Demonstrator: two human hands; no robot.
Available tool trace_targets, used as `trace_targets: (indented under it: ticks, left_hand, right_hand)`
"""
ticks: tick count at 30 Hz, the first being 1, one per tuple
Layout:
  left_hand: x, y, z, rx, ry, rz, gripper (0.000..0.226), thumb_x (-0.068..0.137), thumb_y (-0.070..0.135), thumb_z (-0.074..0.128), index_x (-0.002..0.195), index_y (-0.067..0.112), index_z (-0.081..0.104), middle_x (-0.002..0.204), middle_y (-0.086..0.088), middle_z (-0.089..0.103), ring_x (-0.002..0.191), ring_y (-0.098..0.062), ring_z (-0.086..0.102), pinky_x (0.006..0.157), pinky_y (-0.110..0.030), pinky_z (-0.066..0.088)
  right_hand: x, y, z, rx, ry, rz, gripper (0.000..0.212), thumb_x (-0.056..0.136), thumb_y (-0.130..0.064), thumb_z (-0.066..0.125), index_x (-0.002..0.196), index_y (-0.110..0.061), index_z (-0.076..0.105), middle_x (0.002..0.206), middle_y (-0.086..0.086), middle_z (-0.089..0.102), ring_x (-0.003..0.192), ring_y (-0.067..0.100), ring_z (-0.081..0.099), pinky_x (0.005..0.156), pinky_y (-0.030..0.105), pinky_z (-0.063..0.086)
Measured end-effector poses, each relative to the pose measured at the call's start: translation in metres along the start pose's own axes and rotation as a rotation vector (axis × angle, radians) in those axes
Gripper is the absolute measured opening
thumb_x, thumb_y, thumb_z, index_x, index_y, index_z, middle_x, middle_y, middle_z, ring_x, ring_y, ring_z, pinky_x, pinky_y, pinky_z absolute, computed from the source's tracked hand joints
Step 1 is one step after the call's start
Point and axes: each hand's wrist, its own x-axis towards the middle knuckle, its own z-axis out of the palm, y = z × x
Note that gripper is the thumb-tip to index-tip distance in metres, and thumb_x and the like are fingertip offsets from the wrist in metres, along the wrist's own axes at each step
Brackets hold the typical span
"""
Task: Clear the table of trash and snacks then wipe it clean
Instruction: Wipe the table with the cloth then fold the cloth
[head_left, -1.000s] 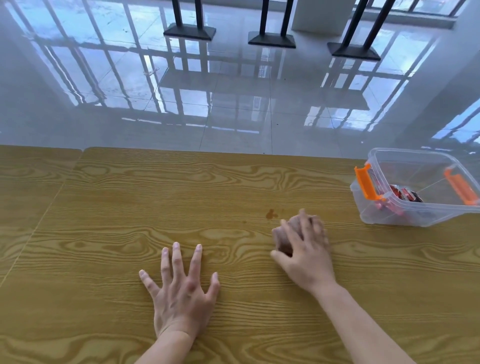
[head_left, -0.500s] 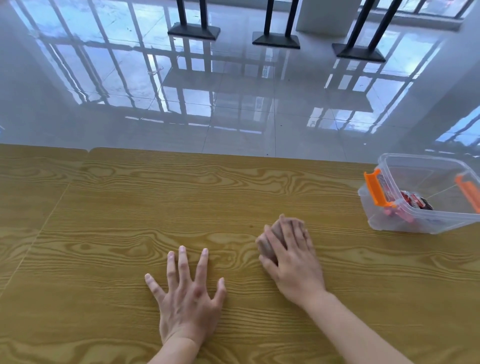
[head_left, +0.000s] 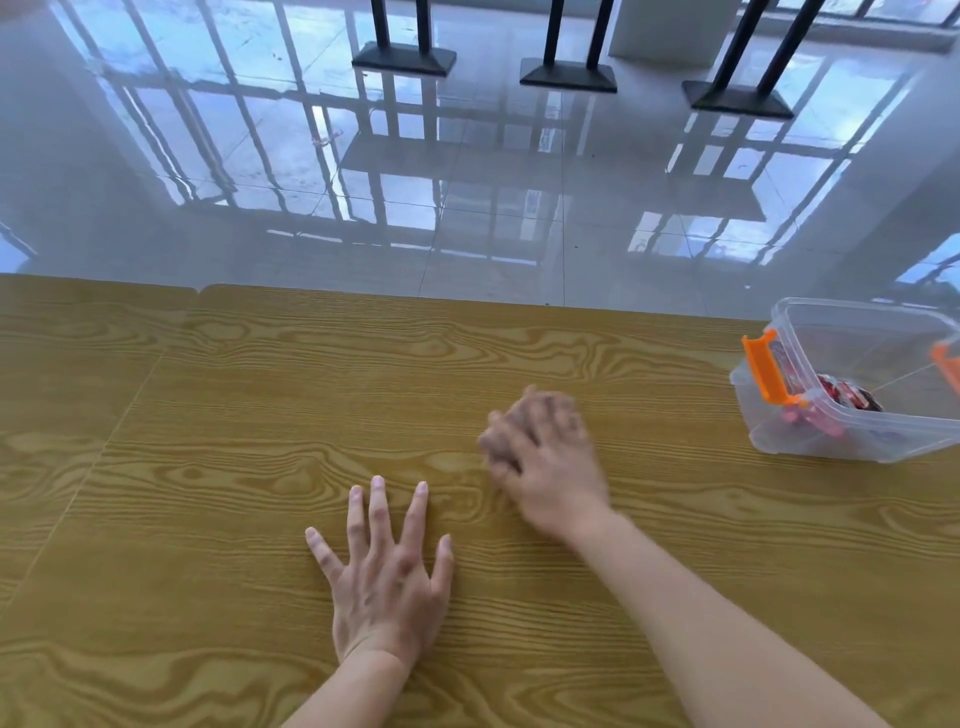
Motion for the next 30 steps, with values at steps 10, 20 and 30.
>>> trace_targets:
  ticks: [10,20,30]
  left_hand:
    - [0.001,0.0,0.002,-0.022,0.009,0.015,0.06,0.092,0.056,0.025,0.148,0.039,0.031,0.161,-0.01,0.023,0.149,-0.03,0.015,0.111,-0.074,0.008]
    - [0.0,0.001,-0.001,-0.026,0.004,-0.003,0.062,0.09,0.058,0.019,0.149,0.04,0.03,0.162,-0.009,0.021,0.15,-0.029,0.012,0.112,-0.072,0.004]
    - [-0.001,0.006,-0.007,-0.014,-0.031,-0.015,0.067,0.088,0.059,0.013,0.15,0.04,0.027,0.163,-0.009,0.016,0.15,-0.029,0.007,0.112,-0.072,0.001]
  right_hand:
    - [0.047,0.057,-0.03,0.1,-0.005,0.456,0.065,0.094,-0.072,0.015,0.153,-0.048,0.008,0.165,0.001,-0.02,0.15,0.027,-0.022,0.122,0.048,-0.011]
    - [-0.059,0.057,0.006,-0.029,0.037,0.028,0.062,0.092,-0.076,0.008,0.15,-0.056,0.008,0.165,-0.003,-0.016,0.152,0.022,-0.016,0.122,0.041,-0.01]
    - [-0.147,0.015,0.03,0.003,0.123,0.078,0.061,0.097,-0.067,0.03,0.152,-0.041,0.031,0.165,0.012,0.014,0.152,0.035,0.009,0.12,0.051,0.013]
